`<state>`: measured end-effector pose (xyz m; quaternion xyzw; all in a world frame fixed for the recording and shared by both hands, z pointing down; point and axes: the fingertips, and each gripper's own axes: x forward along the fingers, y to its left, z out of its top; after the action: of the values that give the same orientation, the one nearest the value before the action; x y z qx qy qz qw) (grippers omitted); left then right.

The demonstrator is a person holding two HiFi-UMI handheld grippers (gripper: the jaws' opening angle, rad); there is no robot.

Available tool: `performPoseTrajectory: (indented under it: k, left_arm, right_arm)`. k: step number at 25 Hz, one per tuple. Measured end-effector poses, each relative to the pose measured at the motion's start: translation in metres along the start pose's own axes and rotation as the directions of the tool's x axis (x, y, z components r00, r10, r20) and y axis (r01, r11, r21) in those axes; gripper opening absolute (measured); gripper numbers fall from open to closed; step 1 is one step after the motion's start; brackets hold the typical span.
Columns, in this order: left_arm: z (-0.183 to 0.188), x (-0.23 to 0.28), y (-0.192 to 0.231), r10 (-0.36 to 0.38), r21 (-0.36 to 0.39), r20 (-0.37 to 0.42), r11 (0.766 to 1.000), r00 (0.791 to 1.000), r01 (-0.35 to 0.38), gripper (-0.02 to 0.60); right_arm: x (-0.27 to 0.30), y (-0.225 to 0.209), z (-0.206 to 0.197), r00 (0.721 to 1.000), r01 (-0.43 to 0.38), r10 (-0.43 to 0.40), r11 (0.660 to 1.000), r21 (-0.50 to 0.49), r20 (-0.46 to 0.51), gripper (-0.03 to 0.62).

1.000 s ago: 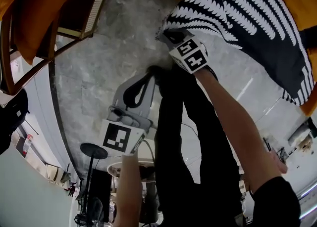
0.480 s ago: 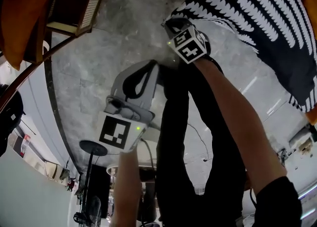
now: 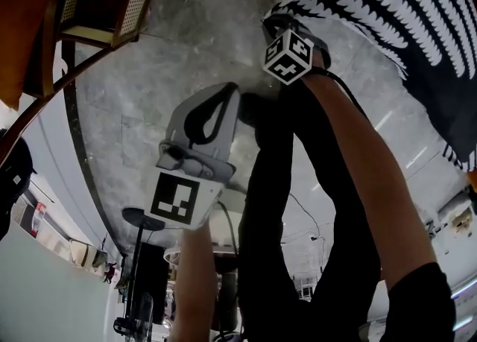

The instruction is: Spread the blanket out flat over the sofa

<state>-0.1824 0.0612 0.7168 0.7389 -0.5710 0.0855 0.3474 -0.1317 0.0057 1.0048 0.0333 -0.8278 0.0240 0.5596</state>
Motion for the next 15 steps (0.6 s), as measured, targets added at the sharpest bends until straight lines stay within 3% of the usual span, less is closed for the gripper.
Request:
performPoseTrajectory:
  k: [11, 15]
  left_arm:
    - [-0.001, 0.002, -0.006, -0.013, 0.01, -0.007, 1.0, 1.0, 0.013, 0.011]
    - [0.013, 0.003, -0.018, -0.015, 0.022, -0.006, 1.0, 1.0, 0.015, 0.011]
  right_arm:
    - [0.012, -0.001, -0.007, 0.997, -0.064, 0.066, 0.996, 0.069, -0.029, 0.009]
    - [0.0, -0.006, -0.009, 0.996, -0.06, 0.057, 0.998, -0.035, -0.062, 0.014]
